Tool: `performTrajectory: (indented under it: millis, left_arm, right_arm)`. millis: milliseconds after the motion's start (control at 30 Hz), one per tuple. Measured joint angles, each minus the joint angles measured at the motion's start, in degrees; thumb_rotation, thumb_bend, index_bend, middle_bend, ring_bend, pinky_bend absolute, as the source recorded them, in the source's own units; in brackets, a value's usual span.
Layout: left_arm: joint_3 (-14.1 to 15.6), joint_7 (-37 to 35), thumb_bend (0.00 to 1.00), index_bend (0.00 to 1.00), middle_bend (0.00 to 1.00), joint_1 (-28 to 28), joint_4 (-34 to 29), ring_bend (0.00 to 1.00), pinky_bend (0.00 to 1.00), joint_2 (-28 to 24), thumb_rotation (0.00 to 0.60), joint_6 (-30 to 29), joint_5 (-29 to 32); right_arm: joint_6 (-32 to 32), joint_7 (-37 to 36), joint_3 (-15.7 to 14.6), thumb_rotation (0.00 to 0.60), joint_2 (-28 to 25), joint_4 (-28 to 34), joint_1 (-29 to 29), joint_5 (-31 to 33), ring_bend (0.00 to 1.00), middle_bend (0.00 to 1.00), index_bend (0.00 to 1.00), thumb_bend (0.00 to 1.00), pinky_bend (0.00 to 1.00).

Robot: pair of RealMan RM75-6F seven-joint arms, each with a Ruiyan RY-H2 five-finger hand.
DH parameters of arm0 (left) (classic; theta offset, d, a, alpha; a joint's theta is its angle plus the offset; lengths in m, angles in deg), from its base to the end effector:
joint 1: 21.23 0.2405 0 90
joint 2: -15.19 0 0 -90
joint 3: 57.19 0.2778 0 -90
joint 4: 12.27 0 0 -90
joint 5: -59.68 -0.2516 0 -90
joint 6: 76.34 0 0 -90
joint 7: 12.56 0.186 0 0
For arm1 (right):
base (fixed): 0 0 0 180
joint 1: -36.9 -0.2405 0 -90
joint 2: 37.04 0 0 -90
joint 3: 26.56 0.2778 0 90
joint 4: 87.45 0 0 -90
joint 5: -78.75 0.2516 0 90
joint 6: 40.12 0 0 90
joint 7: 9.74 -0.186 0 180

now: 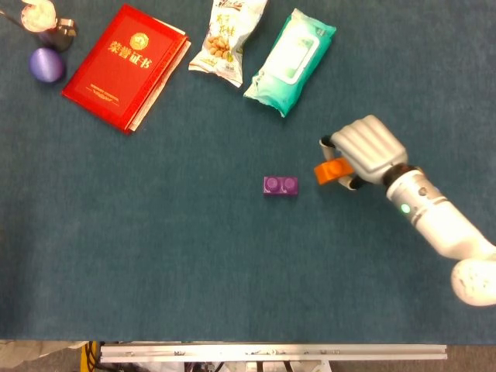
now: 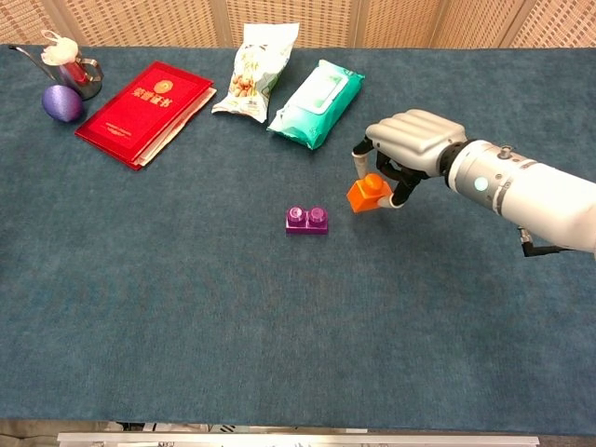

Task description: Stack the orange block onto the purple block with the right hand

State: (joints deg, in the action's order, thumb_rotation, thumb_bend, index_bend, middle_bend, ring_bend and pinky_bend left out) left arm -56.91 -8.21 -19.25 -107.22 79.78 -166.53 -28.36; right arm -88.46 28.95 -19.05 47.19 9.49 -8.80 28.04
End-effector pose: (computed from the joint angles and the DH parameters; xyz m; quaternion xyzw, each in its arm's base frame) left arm -0.3512 0.1726 0.1260 -0.5794 -0.3987 -0.3625 0.6115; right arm -0.1358 -0.3635 -0.0913 0.8196 -0.3532 0.2584 0.3698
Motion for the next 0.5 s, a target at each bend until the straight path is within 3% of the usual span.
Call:
performTrajectory:
  millis: [500]
  left_arm:
    - [0.68, 0.56, 0.29, 0.28, 0.26, -0.44, -0.24, 0.2, 0.1, 0.01, 0.6, 0.71, -1.4]
  right_arm:
    - [-10.46, 8.07, 0.86, 0.6, 5.37, 5.01, -5.87, 14.72, 0.92, 0.91, 0.64, 0.2, 0.99]
